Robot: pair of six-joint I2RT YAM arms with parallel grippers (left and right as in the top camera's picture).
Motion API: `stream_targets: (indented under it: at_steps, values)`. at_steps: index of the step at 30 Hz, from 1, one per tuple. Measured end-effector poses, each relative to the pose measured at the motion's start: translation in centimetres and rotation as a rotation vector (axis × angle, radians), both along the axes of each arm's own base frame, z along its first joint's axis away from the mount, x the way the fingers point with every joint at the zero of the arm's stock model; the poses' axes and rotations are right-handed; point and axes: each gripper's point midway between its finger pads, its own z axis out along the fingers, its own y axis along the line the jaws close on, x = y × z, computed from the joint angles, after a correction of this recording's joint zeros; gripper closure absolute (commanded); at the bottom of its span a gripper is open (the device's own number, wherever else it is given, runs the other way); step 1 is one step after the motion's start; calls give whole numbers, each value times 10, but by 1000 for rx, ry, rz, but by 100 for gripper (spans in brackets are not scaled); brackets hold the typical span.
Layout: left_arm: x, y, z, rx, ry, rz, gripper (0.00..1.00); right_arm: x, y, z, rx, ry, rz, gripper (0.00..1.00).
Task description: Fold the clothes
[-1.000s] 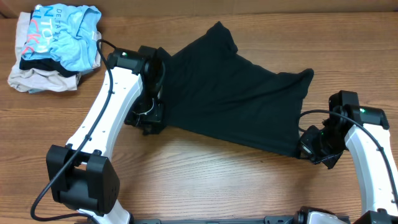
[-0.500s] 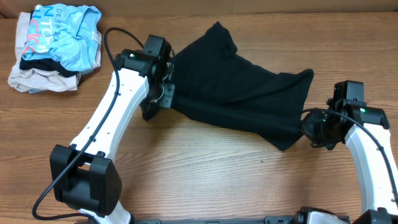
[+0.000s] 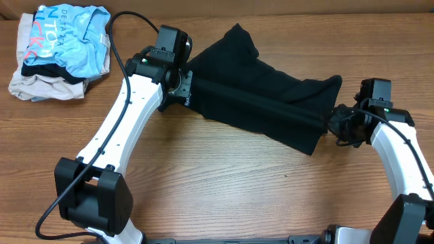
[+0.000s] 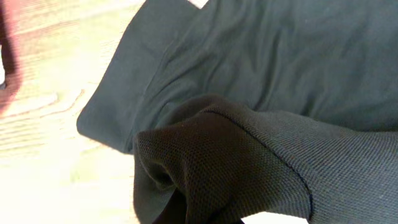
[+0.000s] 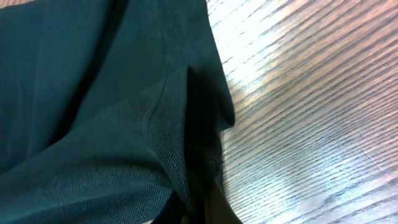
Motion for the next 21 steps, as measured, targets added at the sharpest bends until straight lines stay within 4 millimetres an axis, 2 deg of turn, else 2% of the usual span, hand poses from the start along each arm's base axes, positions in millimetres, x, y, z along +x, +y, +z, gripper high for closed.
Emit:
stream_targets:
  at_steps: [3,5,10,18,21]
  values:
    - [-11,5,1,16,52,4,96,-2,3,7,15,13,22,96]
    - [-18,9,11,26,82,9,96,2,4,24,15,-2,40,96]
    - [-19,12,68,18,45,13,96,13,5,85,-5,-91,87,96]
    - [-32,17,143,17,-39,-17,96,8,6,174,-56,-230,130,96]
    - [-34,20,180,16,-125,-20,96,5,4,214,-90,-299,132,96]
